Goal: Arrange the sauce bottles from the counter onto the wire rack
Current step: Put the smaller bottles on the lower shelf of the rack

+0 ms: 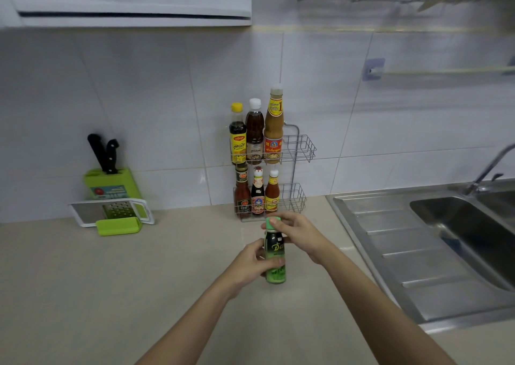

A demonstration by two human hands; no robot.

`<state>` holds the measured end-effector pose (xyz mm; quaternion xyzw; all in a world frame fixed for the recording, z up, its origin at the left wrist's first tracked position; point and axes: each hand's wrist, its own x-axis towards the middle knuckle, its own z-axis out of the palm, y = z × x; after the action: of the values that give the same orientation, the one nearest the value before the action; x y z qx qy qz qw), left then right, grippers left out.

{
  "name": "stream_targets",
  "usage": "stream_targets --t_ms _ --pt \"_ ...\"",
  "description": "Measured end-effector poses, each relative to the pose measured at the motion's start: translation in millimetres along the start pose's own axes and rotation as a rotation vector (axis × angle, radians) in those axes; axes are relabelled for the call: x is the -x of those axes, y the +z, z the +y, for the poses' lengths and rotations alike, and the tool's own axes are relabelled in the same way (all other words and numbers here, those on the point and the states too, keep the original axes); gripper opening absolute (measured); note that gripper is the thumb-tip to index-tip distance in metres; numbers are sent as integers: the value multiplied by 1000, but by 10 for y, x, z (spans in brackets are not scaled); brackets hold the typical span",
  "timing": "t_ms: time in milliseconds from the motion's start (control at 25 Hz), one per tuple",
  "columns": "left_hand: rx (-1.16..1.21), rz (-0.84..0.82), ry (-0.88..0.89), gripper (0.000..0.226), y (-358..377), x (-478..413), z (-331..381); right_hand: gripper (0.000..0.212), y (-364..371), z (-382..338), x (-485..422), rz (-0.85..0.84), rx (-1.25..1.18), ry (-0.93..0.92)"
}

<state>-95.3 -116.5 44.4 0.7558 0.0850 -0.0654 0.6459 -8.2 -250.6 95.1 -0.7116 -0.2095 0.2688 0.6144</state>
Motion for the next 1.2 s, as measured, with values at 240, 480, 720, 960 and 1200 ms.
stream_targets --t_ms 240,480,720,960,1200 --pt "92 28 8 38 56 -37 69 27 97 -125 -101 198 160 -44" --pt "169 -157 12 36 -116 -4 101 34 -104 -286 -107 -49 172 92" --pt "130 -5 43 31 -34 -58 164 29 30 -258 -223 108 325 -78" --pt "20 153 4 36 36 -171 142 34 4 -233 -337 154 443 -90" --pt "6 102 39 38 -177 -405 201 29 -122 -156 -388 176 261 -73"
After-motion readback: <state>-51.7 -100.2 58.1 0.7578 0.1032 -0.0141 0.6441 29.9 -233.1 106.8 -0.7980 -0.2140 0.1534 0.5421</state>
